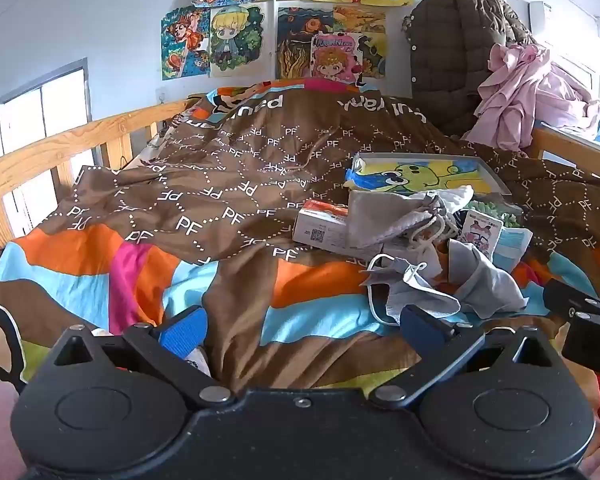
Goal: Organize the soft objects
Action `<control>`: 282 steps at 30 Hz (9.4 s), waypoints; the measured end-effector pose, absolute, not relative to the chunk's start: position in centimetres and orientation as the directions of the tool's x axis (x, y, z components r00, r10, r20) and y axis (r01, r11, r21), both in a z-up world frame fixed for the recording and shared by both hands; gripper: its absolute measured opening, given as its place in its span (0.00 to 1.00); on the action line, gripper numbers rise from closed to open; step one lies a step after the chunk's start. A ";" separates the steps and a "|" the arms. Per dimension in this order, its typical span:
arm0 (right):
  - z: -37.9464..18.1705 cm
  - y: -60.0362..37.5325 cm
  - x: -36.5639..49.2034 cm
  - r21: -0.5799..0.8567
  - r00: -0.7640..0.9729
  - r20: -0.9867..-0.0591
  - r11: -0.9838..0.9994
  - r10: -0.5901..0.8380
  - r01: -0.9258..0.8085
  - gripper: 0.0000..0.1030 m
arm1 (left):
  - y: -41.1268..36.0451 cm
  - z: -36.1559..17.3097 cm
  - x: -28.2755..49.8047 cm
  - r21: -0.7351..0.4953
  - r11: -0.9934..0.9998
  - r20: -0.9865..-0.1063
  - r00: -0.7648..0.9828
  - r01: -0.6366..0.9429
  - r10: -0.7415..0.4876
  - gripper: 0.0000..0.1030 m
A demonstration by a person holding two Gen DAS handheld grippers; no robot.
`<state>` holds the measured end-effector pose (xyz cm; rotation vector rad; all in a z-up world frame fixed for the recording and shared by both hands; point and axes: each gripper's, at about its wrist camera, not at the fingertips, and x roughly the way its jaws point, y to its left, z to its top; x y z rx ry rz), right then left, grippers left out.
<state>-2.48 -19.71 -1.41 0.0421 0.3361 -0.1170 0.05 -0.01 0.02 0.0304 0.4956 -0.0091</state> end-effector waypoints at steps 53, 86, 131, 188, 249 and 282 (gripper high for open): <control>-1.3 -19.7 -2.7 0.028 0.942 -0.320 0.993 -0.101 0.116 1.00 | 0.4 0.0 -0.2 0.000 1.000 -0.436 0.900 0.016 -0.014 0.99; -1.1 -19.8 -2.9 0.033 0.943 -0.317 0.992 -0.104 0.120 1.00 | 0.3 -0.3 0.0 0.005 1.000 -0.454 0.891 -0.005 0.007 0.99; -0.5 -24.7 3.3 0.179 0.895 -0.437 0.968 -0.082 0.176 1.00 | -1.4 -0.7 7.3 -0.031 0.991 -0.480 0.868 0.132 -0.131 0.99; -6.6 -25.2 13.8 0.161 0.776 -0.603 0.981 0.184 -0.107 0.04 | -4.8 -6.1 17.9 -0.019 0.851 -0.597 0.676 0.526 -0.431 0.06; -6.1 -40.9 37.8 0.489 0.938 -0.335 0.867 0.089 0.092 0.03 | -18.3 -3.1 47.9 -0.231 0.923 -0.573 0.725 0.307 -0.384 0.07; -0.2 -38.5 33.2 0.345 0.912 -0.409 0.931 0.037 0.117 0.94 | -15.1 0.4 41.2 -0.226 0.958 -0.519 0.811 0.175 -0.271 0.97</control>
